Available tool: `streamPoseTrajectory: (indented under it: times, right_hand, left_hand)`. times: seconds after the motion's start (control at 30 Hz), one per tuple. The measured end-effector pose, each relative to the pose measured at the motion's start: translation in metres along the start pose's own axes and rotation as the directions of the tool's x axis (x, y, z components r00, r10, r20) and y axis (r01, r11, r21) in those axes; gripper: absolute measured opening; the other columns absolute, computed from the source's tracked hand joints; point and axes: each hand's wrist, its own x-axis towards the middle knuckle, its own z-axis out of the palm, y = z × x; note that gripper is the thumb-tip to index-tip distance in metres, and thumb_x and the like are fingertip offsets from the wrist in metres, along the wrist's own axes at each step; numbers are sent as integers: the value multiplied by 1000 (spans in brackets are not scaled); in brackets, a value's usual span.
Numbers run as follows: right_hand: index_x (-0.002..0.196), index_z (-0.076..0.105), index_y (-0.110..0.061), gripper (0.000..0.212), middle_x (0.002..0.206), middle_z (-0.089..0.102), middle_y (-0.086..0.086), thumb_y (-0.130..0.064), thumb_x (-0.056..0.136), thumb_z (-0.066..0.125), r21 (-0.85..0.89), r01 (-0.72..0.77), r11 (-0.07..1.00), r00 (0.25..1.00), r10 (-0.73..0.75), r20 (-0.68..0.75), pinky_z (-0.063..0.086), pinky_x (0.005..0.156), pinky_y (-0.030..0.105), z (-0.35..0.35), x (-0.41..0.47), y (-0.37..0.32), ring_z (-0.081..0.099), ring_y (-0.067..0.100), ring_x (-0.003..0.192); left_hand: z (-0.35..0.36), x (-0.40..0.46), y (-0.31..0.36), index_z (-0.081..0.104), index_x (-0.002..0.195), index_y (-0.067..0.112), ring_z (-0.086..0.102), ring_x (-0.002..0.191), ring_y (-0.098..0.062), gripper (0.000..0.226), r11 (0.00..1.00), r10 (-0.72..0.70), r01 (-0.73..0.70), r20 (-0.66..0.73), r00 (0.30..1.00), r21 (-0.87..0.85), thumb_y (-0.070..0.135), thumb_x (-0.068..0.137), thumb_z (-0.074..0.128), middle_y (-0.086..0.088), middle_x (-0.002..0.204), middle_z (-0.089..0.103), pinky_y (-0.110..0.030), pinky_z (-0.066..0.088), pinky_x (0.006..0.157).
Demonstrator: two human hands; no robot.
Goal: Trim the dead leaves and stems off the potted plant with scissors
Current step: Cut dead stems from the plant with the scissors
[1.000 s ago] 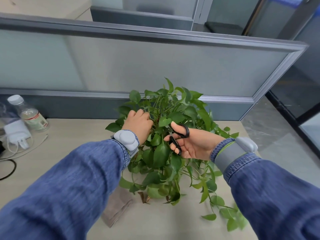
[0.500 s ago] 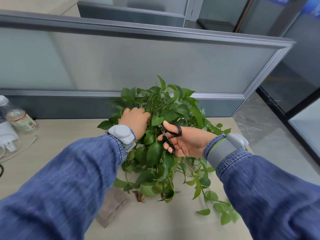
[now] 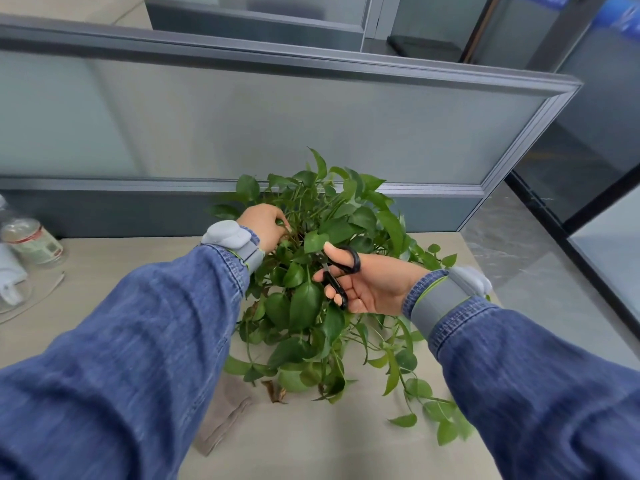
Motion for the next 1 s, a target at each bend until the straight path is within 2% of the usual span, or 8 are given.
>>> streamPoseTrajectory:
  times: [0.1, 0.2, 0.27, 0.37, 0.57, 0.73, 0.9, 1.0]
  right_hand:
    - [116, 58, -13, 56, 75, 64, 1, -62, 88, 55, 9, -5, 1000, 1000, 5, 1, 44, 47, 15, -1, 0, 0, 57, 10, 61]
    - [114, 58, -13, 58, 76, 64, 2, -63, 84, 58, 55, -8, 998, 1000, 8, 7, 43, 49, 15, -2, 0, 2, 58, 10, 61]
    - [113, 59, -12, 58, 76, 64, 3, -62, 83, 59, 100, -6, 995, 1000, 3, 29, 43, 50, 16, -4, 0, 3, 58, 11, 62]
    - [110, 62, -10, 56, 77, 63, 5, -61, 86, 58, 143, -19, 989, 997, 9, 71, 45, 52, 17, -4, 1, 5, 59, 12, 62]
    - [106, 65, -8, 55, 77, 62, 5, -60, 87, 60, 219, -82, 972, 993, 60, 106, 48, 50, 17, 3, 6, 4, 59, 13, 61]
    - [100, 64, -7, 53, 73, 63, 5, -59, 89, 58, 271, -55, 961, 996, 36, 77, 46, 45, 17, 10, 13, 3, 58, 12, 56]
    - [100, 63, -10, 45, 69, 61, 4, -54, 87, 62, 185, -17, 983, 1000, 17, -1, 42, 41, 16, 11, 16, 6, 56, 10, 52]
    - [111, 64, -8, 49, 65, 60, 1, -50, 85, 67, 77, 21, 997, 996, -14, -84, 39, 40, 17, 7, 13, 8, 54, 10, 52]
  left_hand:
    - [-1, 0, 3, 72, 92, 23, 63, 97, -26, 12, 994, 21, -27, 56, 998, 104, 18, 88, 61, -5, 108, 70, -31, 49, 82]
    - [-2, -3, 2, 71, 94, 25, 62, 100, -26, 14, 991, 30, -35, 36, 999, 132, 19, 88, 59, -5, 111, 68, -30, 46, 76]
    - [-2, -6, 1, 68, 89, 28, 62, 97, -26, 15, 995, 10, -10, 9, 1000, 96, 17, 88, 57, -6, 107, 68, -28, 44, 72]
    - [1, -9, -1, 62, 83, 31, 61, 99, -27, 15, 1000, -20, 21, -10, 1000, 17, 18, 89, 58, -6, 110, 66, -30, 47, 76]
    - [8, -11, -3, 61, 83, 31, 62, 98, -24, 19, 997, -42, 38, -48, 998, -66, 15, 90, 55, 0, 113, 66, -32, 51, 79]
    - [15, -12, -4, 60, 84, 32, 57, 108, -22, 17, 994, -16, 6, -89, 996, -113, 18, 92, 56, 3, 117, 61, -32, 47, 83]
    - [21, -10, -11, 63, 83, 31, 55, 107, -23, 14, 987, 3, -19, -98, 995, -159, 20, 91, 58, 1, 108, 58, -35, 45, 87]
    - [24, -7, -21, 67, 96, 22, 57, 104, -26, 11, 978, -4, -8, -57, 998, -207, 28, 91, 60, -3, 109, 61, -36, 45, 88]
